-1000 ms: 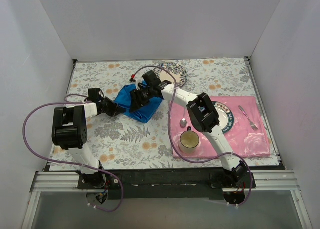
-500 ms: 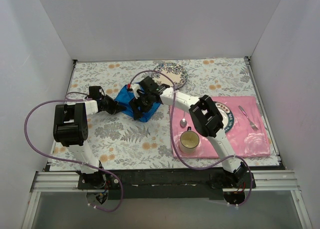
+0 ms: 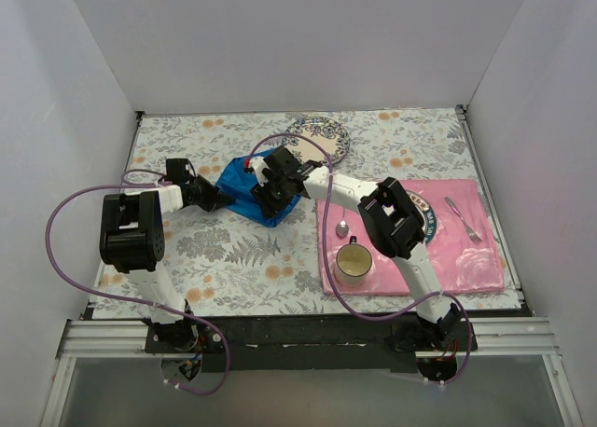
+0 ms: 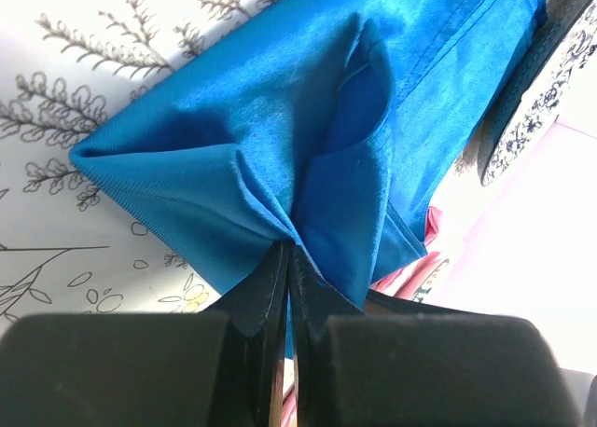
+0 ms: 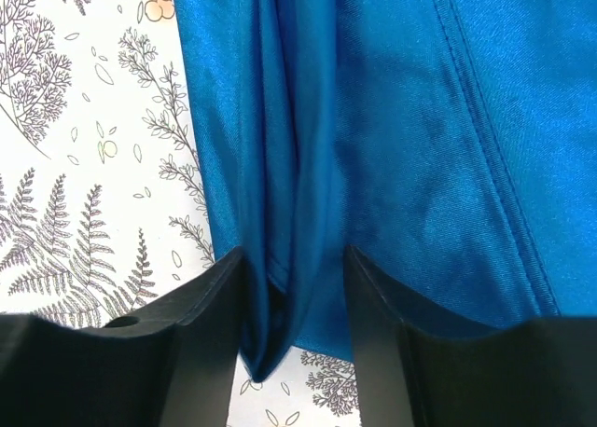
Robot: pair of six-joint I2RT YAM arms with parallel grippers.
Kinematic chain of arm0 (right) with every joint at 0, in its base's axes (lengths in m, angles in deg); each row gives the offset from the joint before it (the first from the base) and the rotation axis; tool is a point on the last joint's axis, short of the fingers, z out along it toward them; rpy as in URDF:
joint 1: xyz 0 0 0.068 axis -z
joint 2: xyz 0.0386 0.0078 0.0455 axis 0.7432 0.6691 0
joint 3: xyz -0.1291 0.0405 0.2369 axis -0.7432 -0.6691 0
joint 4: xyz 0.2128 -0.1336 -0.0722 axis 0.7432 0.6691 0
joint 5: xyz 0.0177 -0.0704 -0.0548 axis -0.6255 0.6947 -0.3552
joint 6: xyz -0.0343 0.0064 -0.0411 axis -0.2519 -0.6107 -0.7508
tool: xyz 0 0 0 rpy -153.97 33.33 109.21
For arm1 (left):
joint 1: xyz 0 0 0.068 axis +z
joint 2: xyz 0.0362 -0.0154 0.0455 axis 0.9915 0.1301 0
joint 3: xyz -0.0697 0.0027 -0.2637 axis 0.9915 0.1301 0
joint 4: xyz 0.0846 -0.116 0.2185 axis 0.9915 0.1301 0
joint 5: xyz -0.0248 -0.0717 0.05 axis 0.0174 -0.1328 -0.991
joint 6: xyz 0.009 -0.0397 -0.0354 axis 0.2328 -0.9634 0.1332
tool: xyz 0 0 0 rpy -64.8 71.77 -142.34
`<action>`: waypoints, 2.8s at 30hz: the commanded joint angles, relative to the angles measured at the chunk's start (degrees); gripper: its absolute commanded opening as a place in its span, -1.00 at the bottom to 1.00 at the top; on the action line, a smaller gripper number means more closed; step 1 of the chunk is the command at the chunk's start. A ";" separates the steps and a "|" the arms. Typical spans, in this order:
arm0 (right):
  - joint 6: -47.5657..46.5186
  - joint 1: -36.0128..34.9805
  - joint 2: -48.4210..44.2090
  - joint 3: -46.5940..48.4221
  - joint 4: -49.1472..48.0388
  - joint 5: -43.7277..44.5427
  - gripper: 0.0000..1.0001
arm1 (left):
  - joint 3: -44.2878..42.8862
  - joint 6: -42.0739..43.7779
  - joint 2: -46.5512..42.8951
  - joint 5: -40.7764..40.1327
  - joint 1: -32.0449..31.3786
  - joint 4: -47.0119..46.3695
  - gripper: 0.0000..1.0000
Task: Fold the napkin, place the utensils inside, and roll it up
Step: Roll the napkin with the utensil
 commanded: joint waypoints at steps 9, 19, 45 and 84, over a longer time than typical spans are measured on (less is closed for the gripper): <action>0.46 0.31 -3.08 -3.29 -3.01 1.54 -0.24 | -7.06 5.89 -0.67 -4.45 -0.26 5.72 -1.00; 0.98 0.40 -1.23 -3.12 -3.01 3.39 -0.46 | -9.00 10.20 -8.13 -7.09 -0.26 11.36 -0.99; -3.40 -2.68 -3.96 8.13 4.11 7.25 0.33 | -5.74 6.60 1.35 -3.93 -0.26 4.68 -0.99; 11.97 0.49 12.56 18.95 -10.22 -6.81 -0.28 | -1.00 6.42 -5.06 -6.30 -0.26 4.77 -0.95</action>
